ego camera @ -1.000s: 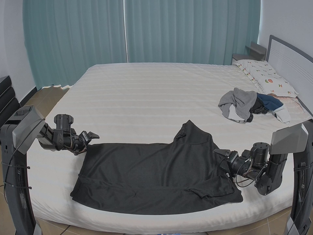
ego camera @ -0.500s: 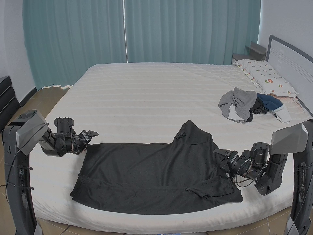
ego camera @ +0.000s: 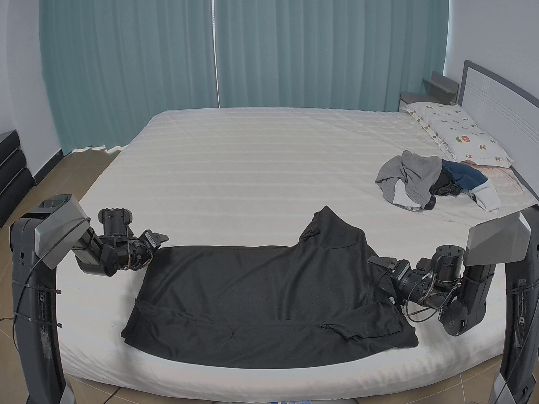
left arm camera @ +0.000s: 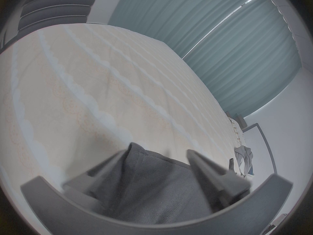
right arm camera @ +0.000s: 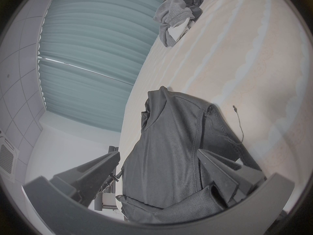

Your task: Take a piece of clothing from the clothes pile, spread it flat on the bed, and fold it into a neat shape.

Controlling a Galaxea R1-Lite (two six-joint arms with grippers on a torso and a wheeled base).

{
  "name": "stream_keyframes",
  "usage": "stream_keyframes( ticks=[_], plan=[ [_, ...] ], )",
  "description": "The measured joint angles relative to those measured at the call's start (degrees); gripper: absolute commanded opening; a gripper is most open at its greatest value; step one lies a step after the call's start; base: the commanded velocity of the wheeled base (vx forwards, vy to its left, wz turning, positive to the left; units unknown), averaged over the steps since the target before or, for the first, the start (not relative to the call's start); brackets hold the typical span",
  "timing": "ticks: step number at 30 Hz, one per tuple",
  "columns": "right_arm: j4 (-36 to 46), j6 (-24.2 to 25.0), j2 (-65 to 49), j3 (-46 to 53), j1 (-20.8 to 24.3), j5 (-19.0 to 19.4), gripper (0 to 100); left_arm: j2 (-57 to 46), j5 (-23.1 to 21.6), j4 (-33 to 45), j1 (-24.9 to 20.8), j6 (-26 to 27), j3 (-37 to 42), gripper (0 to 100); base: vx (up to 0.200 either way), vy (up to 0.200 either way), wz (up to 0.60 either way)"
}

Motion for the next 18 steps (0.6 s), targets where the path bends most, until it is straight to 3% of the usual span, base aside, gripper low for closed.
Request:
stream_keyframes(
  ticks=[5,12,18],
  plan=[
    [0.0,-0.2,0.0,0.0,0.0,0.0,100,0.3,0.9,-2.3,0.0,-0.2,0.0,0,0.0,0.0,0.0],
    [0.0,-0.7,0.1,0.1,0.1,-0.1,100,0.8,7.3,-8.7,0.0,-0.5,0.8,0,0.0,0.0,0.0],
    [0.0,-0.9,0.1,-0.2,0.3,-0.4,100,1.0,8.3,-10.6,0.0,-0.5,2.7,0,0.0,0.0,0.0]
  ],
)
